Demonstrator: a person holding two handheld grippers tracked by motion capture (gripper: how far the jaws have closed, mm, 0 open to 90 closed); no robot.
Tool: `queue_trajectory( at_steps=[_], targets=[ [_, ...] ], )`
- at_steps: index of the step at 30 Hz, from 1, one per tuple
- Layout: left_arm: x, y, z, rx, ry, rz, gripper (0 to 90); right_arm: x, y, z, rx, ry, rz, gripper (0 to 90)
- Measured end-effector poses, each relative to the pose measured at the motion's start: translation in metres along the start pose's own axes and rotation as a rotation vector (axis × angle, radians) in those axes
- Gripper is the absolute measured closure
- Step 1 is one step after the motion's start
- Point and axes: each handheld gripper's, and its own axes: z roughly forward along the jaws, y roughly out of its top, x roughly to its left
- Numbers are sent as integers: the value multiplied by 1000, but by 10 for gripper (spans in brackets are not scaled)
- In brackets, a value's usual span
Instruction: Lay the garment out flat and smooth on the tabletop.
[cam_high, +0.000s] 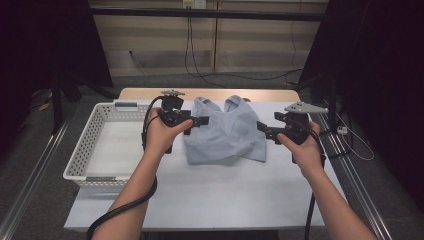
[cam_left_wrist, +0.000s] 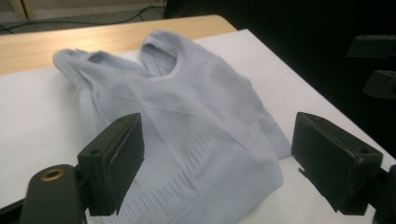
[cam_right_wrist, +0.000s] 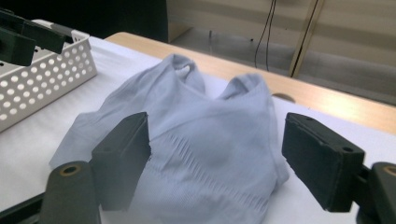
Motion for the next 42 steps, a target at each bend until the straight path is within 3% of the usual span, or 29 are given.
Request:
queue_trajectory(
  at_steps=[10,15,22,32,42],
  targets=[
    [4,-29,9,37,11,30,156,2,-43,10,53,33,12,193],
    [5,-42,13,32,16,38,149,1,-65,15,75,46,31,177],
    [11,-62,18,34,15,29,136,0,-87,20,96,45,44,153],
    [17,-81,25,38,18,13,124,3,-101,28,135,46,17,119],
    [23,-93,28,41,21,11,114,2,-100,26,120,38,11,113]
  ],
)
